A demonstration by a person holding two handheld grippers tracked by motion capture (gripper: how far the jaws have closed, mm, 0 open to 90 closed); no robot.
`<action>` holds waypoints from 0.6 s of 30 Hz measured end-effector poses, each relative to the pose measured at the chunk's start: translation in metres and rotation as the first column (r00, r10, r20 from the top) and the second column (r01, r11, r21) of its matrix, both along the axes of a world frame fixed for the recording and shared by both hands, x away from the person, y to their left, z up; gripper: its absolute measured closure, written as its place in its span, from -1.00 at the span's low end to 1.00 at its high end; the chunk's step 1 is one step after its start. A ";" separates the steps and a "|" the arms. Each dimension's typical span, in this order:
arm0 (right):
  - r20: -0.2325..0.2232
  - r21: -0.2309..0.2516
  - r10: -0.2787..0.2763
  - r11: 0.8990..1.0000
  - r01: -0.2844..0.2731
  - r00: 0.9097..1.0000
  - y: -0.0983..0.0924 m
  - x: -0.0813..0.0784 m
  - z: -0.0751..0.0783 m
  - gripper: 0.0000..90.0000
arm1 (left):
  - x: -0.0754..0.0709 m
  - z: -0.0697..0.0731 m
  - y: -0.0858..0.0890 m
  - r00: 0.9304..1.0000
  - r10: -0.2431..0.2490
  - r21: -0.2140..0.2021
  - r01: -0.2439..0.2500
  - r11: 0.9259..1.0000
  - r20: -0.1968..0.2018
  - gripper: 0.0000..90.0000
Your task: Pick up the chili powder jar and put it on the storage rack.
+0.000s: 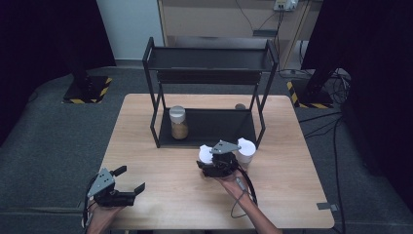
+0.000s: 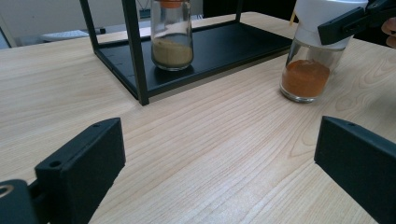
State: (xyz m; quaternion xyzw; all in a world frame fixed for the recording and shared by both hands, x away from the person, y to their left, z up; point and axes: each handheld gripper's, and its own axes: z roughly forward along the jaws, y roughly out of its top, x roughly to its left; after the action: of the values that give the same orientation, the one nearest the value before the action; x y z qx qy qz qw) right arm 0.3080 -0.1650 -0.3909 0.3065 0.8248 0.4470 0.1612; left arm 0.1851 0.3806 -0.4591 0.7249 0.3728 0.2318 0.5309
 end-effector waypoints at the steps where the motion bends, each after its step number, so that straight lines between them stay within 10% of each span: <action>1: 0.003 -0.005 -0.002 1.000 0.002 1.000 0.001 -0.001 0.000 -0.31 | 0.000 0.000 0.000 1.000 0.000 0.000 0.000 1.000 0.000 -0.98; 18: 0.021 0.008 0.012 1.000 -0.012 1.000 -0.003 0.002 0.025 -0.31 | 0.000 0.000 0.001 1.000 -0.002 -0.002 0.002 1.000 0.001 -0.98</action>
State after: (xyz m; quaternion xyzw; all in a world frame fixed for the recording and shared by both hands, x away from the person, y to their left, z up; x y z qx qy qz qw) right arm 0.3104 -0.1676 -0.3655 0.2974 0.8230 0.4545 0.1661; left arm 0.1851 0.3814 -0.4591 0.7245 0.3722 0.2310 0.5321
